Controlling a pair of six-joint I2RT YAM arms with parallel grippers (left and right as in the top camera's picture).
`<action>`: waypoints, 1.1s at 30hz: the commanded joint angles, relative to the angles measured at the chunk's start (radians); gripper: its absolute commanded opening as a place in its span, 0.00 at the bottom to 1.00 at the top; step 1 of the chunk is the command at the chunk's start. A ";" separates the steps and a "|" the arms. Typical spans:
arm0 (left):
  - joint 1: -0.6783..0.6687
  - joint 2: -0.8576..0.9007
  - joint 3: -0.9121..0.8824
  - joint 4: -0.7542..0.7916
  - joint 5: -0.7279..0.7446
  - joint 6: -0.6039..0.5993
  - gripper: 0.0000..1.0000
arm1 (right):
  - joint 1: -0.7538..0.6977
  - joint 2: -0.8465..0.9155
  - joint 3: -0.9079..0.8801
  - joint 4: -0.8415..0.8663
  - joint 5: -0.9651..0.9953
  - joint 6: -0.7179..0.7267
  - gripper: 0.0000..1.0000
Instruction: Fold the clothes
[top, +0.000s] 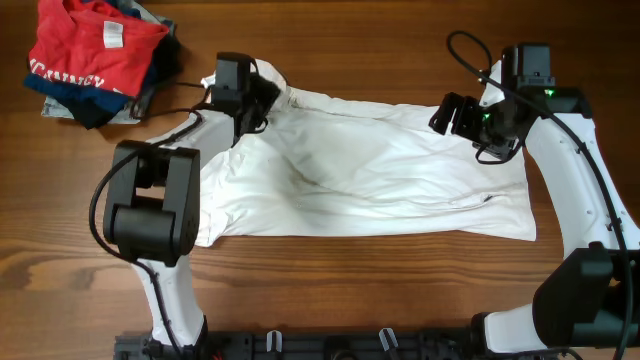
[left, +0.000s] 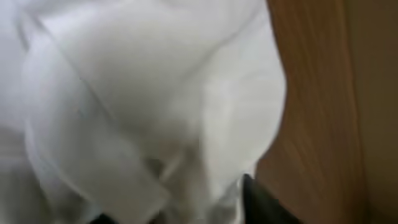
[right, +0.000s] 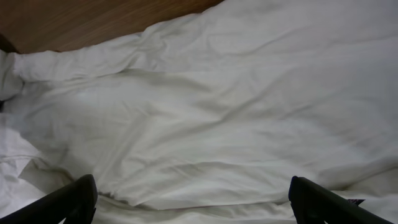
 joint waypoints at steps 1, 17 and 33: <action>-0.003 0.029 0.006 0.004 -0.024 0.004 0.14 | -0.011 0.008 -0.010 0.058 0.144 0.040 1.00; -0.003 0.029 0.005 -0.092 -0.050 0.008 0.04 | -0.386 0.341 -0.010 0.266 -0.234 0.077 0.70; -0.003 0.029 0.005 -0.103 -0.049 0.008 0.05 | -0.373 0.386 -0.013 0.284 -0.163 0.157 0.61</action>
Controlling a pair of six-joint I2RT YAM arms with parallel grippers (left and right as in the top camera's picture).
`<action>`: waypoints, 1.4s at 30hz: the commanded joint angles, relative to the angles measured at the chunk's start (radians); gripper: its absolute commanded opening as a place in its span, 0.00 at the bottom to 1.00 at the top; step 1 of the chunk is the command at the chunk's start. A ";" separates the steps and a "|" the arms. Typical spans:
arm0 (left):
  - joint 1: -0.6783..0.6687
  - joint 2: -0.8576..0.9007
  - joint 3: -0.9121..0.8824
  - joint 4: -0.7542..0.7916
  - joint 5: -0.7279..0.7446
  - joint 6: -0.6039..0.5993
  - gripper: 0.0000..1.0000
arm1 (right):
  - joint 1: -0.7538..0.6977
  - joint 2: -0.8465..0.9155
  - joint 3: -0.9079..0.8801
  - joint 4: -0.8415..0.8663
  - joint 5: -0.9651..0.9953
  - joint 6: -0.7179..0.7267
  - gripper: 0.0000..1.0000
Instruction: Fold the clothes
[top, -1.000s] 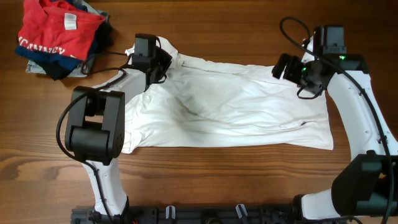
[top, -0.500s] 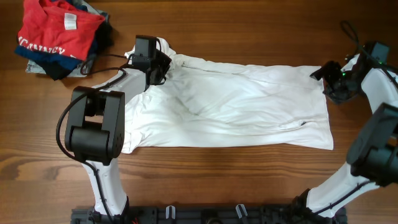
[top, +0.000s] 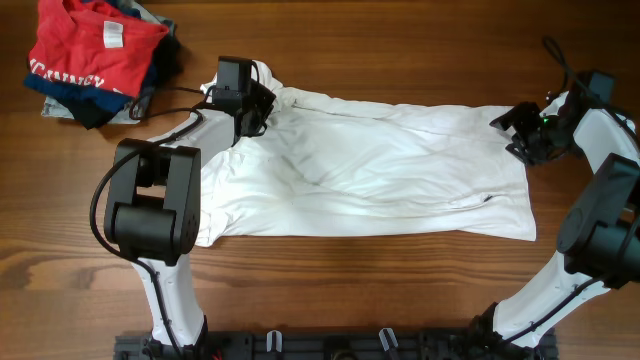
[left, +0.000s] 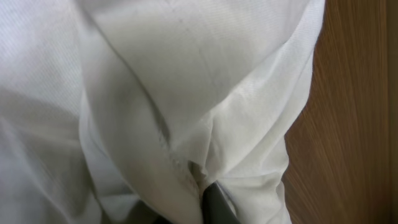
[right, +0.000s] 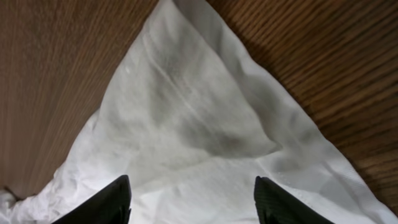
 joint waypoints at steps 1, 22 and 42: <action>-0.003 0.018 -0.002 -0.023 -0.022 0.005 0.05 | 0.007 0.023 -0.012 0.003 0.033 0.014 0.60; -0.003 0.018 -0.002 -0.023 -0.022 0.005 0.08 | 0.059 0.045 -0.013 0.046 0.127 0.090 0.50; -0.001 -0.135 -0.002 -0.007 0.017 0.105 0.04 | 0.016 0.014 -0.008 0.040 0.116 0.145 0.04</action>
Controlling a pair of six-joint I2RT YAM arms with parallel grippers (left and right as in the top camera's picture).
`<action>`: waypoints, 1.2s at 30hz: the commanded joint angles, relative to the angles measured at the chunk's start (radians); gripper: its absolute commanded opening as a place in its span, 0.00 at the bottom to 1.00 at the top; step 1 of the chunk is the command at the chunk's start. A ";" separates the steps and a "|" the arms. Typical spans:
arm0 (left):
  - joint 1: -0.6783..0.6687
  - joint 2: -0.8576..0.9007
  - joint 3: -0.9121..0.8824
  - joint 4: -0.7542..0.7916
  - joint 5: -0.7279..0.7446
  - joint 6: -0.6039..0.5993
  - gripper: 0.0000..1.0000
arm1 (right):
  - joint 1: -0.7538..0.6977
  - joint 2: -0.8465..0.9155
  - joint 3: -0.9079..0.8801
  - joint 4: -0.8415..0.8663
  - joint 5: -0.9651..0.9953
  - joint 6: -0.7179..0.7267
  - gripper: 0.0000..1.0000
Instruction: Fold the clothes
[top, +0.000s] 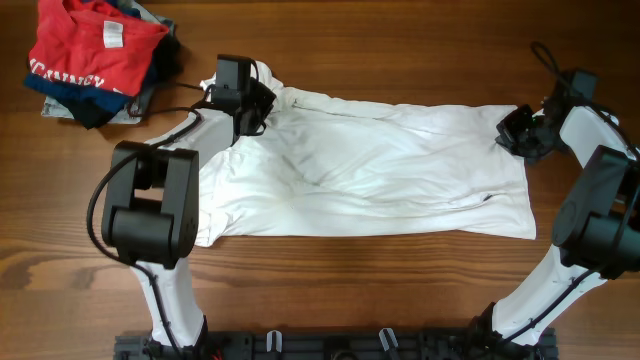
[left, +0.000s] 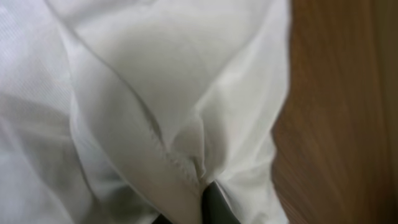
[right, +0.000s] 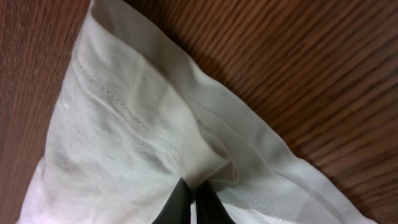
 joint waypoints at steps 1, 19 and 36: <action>-0.001 -0.123 -0.002 -0.001 0.012 0.061 0.04 | -0.029 -0.030 -0.003 -0.003 -0.040 0.016 0.04; 0.000 -0.366 -0.002 -0.538 -0.131 0.141 0.04 | -0.043 -0.190 -0.003 -0.128 -0.007 -0.009 0.04; 0.047 -0.436 -0.002 -1.092 -0.251 0.141 0.07 | -0.119 -0.247 -0.003 -0.278 -0.045 -0.067 0.04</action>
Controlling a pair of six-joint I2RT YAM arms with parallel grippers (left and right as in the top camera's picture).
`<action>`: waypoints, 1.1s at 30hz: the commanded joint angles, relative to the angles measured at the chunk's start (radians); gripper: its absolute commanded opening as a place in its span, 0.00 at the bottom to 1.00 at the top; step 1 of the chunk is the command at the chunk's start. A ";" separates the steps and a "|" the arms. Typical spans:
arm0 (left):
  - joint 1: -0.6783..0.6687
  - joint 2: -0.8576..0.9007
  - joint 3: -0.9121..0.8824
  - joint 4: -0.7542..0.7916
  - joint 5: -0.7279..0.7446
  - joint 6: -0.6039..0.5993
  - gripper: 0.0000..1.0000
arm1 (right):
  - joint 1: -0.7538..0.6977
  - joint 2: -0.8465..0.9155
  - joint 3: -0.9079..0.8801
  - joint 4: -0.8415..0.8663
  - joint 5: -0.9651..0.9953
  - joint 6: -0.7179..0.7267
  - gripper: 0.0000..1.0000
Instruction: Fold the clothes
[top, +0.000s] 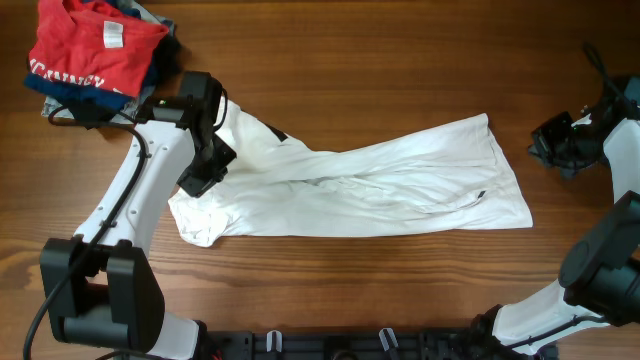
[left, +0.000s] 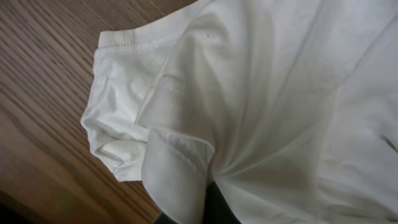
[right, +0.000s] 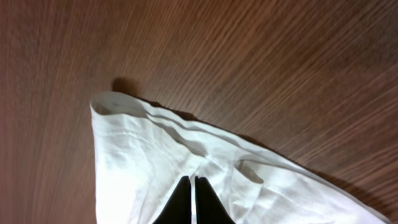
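A white shirt (top: 380, 190) lies crumpled in a long band across the table, its far edge drawn in toward the front. My left gripper (top: 205, 170) is shut on the shirt's left end, and the cloth bunches around its fingers (left: 214, 202) beside a sleeve hem (left: 118, 53). My right gripper (top: 548, 140) hovers off the shirt's right edge with a strip of bare wood between them. Its fingertips (right: 192, 183) are pressed together and point at the shirt's corner (right: 99, 106), with no cloth gripped that I can see.
A pile of folded clothes with a red shirt on top (top: 95, 55) sits at the far left corner. The wooden table (top: 380, 50) shows bare wood behind and in front of the shirt.
My left gripper has moved toward the front left with the shirt's shoulder in it, dragging the far edge inward. My right gripper has let go of the far right corner and now sits right of the shirt.
My left gripper held the far left shoulder throughout. My right gripper was open over the shirt's far right part, then open at the far right corner, then shut on that corner. Now the shirt is pulled narrower and leftward, with the right gripper off it.
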 joint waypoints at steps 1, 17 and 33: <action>-0.002 -0.020 0.002 -0.039 -0.027 0.010 0.16 | 0.001 -0.024 -0.003 -0.022 -0.019 -0.039 0.04; -0.013 -0.020 -0.008 -0.021 0.085 0.099 1.00 | 0.229 -0.017 -0.004 0.046 0.002 -0.086 0.80; -0.013 -0.020 -0.008 0.014 0.085 0.114 1.00 | 0.232 0.121 -0.006 0.057 0.140 -0.126 0.50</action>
